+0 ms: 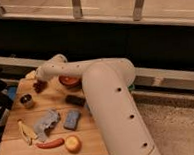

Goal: Place grapes in tray

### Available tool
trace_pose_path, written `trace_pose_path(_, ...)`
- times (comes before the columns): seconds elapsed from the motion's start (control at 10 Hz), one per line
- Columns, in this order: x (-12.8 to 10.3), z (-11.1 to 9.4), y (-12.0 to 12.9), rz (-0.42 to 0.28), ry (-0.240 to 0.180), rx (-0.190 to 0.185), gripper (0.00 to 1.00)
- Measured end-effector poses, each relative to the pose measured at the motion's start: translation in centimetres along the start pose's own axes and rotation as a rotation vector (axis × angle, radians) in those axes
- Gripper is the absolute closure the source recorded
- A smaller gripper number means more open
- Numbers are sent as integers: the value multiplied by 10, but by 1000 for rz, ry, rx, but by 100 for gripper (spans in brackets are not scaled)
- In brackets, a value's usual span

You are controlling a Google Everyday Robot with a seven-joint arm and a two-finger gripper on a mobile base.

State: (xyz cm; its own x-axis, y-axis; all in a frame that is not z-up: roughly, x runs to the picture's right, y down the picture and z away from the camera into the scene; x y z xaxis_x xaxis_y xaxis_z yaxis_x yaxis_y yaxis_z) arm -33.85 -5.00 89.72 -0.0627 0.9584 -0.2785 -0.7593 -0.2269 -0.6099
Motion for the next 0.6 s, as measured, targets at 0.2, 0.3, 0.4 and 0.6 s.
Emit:
trace_pose_path(0.2,-2,8,-6,18,5,-7,20)
trace_pose_path(0.3,-3,12,-7,18,11,-7,20)
trace_pose_path(0.4,-4,15,-6,17,17,-6,20)
trace_pose_path(0.6,-7,25,-9,15,36,0,20)
